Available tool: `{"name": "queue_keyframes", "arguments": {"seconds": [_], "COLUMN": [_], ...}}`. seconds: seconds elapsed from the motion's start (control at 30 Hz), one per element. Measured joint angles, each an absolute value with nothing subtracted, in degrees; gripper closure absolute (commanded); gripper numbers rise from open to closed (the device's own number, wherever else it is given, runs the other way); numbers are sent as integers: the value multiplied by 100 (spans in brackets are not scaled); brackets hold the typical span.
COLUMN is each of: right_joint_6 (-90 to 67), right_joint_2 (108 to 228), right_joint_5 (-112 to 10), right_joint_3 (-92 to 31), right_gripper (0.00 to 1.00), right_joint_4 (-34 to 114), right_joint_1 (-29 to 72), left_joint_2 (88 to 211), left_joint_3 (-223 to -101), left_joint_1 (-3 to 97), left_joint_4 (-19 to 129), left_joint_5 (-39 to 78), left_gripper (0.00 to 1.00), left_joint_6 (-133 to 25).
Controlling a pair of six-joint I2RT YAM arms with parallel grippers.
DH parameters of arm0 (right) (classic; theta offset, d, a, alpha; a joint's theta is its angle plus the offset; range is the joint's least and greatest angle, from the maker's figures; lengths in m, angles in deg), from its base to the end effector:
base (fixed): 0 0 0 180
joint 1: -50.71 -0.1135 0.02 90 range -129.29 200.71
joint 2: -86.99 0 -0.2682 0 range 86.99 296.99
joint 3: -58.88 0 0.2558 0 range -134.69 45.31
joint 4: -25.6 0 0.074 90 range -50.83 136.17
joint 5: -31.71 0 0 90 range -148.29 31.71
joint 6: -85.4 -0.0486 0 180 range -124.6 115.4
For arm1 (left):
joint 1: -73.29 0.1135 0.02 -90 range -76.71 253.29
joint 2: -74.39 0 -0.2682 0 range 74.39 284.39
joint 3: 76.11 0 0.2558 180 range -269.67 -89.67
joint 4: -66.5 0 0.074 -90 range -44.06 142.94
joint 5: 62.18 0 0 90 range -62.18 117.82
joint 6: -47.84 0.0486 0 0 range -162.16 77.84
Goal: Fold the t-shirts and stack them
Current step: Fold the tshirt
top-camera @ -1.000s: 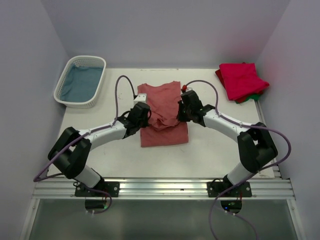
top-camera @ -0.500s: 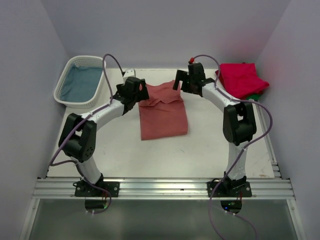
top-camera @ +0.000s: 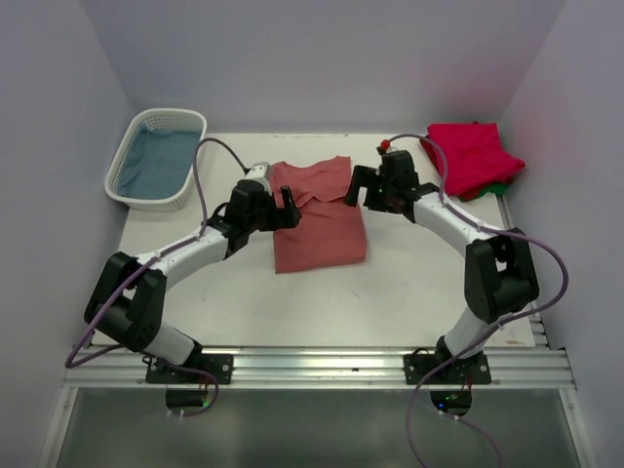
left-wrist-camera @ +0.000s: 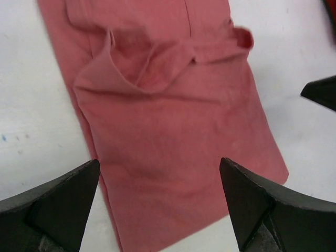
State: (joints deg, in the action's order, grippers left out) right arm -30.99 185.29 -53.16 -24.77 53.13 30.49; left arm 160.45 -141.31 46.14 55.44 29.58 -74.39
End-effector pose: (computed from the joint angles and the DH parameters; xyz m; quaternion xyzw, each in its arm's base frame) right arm 0.3709 0.1413 0.2320 0.0310 0.9129 0.1978 0.3557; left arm 0.3074 -0.1559 0.2252 -0.0462 0.8730 -0.2287 0.4283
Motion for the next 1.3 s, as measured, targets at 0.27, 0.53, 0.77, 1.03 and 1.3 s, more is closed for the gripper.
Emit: {"name": "queue_keyframes", "arguments": {"seconds": [0.27, 0.53, 0.77, 1.03, 1.3], "right_joint_6": [-3536, -3844, -3973, -4083, -4039], "right_joint_2": [17539, 17544, 17821, 17808, 16951], "right_joint_5": [-4659, -4195, -3939, -3802, -3782], "right_joint_3": [-460, 410, 563, 830, 1363], "right_gripper": [22, 27, 78, 100, 100], "right_joint_4": [4655, 4071, 3555, 3313, 3634], "right_joint_1": [3049, 3051, 3049, 3051, 2998], "left_joint_2": [15931, 15654, 15907, 16456, 16248], "left_joint_3": [-13088, -12629, -12356, -12323, -12096], "left_joint_1": [4430, 4430, 4430, 4437, 4439], "left_joint_4": [5544, 5597, 6206, 6998, 6808], "left_joint_5": [2239, 2156, 2033, 1721, 1388], "left_gripper": [0, 0, 13, 73, 100], "left_joint_6": [-7450, -7450, -7461, -7553, -7603]}}
